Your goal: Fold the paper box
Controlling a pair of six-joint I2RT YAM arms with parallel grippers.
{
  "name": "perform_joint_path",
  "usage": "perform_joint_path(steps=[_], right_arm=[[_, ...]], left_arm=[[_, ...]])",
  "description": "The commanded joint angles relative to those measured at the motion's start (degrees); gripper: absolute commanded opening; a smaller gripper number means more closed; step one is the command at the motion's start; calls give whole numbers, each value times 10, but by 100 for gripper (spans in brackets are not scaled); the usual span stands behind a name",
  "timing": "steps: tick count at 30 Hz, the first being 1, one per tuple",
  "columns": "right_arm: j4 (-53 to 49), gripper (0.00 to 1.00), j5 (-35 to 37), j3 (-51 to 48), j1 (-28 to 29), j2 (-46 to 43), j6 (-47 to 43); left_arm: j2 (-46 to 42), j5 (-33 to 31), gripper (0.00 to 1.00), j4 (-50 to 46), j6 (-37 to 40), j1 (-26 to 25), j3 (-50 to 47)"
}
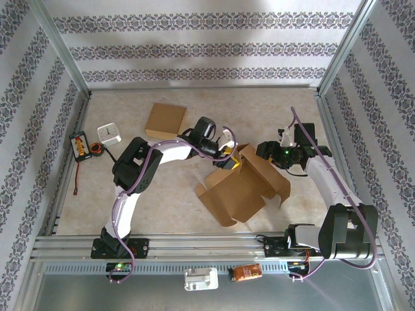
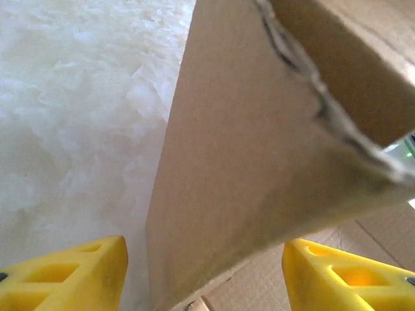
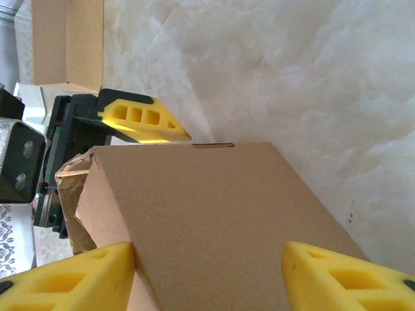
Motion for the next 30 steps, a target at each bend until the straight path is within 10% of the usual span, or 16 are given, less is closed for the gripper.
perform_joint_path(steps=[1, 21, 30], right_arm=[[-28, 61, 17, 2, 9, 16, -15], [-23, 63, 17, 3, 20, 21, -3], [-20, 64, 13, 3, 22, 26, -2]], left_arm=[[9, 15, 59, 33, -15, -11, 17], [17, -266, 1, 2, -83, -61, 51], [27, -282, 26, 9, -83, -75, 63]])
